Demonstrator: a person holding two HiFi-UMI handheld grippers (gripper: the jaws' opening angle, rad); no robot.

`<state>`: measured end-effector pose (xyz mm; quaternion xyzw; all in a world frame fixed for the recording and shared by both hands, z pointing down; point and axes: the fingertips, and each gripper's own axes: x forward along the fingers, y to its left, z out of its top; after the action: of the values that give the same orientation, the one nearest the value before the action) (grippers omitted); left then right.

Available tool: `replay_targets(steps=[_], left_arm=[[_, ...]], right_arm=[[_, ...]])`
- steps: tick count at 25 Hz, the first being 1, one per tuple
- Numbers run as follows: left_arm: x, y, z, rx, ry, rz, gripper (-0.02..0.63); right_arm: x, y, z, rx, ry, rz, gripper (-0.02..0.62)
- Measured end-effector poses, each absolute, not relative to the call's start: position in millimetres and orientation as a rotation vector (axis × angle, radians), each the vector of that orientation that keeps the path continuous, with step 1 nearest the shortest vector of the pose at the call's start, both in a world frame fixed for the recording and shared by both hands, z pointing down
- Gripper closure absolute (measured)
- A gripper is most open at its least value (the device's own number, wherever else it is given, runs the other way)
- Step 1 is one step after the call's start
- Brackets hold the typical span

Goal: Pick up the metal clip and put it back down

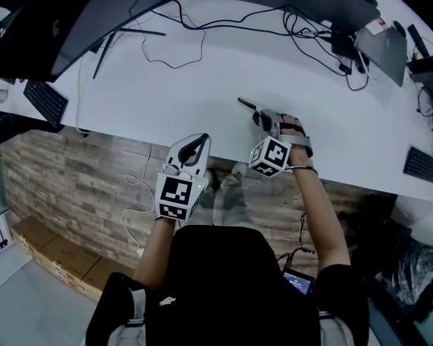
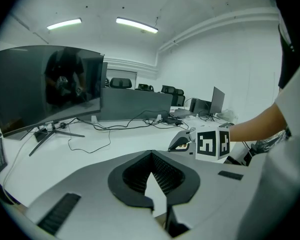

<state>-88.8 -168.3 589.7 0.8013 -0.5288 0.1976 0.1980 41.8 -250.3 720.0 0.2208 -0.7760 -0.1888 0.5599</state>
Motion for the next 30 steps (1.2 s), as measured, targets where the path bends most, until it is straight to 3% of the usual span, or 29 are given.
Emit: replay_targets(steps=[16, 30], left_arm=[[-87, -166, 596, 2.241, -1.466, 0.565, 0.594], [-86, -171, 584, 2.284, -1.460, 0.555, 0.594]], right_arm=[[43, -239, 740, 0.505, -1.836, -0.369, 0.563], [44, -232, 725, 0.495, -1.884, -0.271, 0.515]])
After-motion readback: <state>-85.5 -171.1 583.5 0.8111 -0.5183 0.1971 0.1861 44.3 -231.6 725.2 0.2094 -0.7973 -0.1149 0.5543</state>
